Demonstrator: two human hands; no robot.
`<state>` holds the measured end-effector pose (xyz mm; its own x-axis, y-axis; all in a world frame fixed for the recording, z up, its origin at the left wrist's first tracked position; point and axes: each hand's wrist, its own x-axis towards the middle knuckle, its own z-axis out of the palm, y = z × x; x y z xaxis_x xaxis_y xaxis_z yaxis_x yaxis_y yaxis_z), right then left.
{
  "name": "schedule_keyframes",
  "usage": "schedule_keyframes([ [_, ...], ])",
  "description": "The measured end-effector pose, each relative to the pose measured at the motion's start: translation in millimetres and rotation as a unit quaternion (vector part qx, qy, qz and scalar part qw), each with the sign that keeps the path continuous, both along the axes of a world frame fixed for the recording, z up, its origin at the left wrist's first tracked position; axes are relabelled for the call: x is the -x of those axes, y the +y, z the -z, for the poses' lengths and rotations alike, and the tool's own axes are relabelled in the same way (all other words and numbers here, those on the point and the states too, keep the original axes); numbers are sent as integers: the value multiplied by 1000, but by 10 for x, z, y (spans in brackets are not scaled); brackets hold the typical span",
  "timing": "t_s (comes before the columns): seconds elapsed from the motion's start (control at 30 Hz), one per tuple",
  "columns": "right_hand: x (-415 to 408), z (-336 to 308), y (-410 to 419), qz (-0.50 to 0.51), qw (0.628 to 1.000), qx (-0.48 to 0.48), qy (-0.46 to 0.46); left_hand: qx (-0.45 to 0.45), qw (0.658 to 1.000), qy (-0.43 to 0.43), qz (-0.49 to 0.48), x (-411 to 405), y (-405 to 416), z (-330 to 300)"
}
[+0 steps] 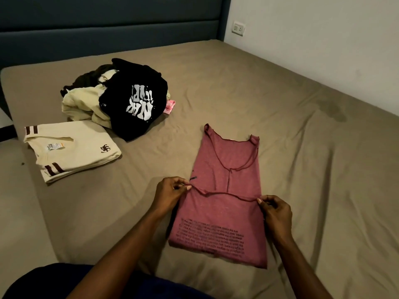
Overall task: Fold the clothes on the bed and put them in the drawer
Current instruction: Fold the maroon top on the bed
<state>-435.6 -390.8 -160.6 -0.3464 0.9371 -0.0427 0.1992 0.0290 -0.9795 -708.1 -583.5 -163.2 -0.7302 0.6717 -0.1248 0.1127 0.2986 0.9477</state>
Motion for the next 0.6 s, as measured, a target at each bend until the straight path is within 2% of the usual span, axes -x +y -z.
schedule_keyframes([
  [0.1,19,57,65,10,996,54,67,-39,995,-85,18,21,97,-56],
  [0.17,10,94,103,11,996,56,61,-39,993,-106,32,69,121,13],
  [0.27,-40,182,119,-21,998,-45,-39,-28,997,-56,48,105,119,156],
  [0.37,-77,283,160,-25,977,-159,-142,-7,999,20,27,98,185,170],
  [0.5,-58,321,227,-19,968,-188,-167,41,989,143,9,185,211,226],
  [0.6,-60,338,189,-7,957,-215,-193,32,989,143,-3,246,160,285],
])
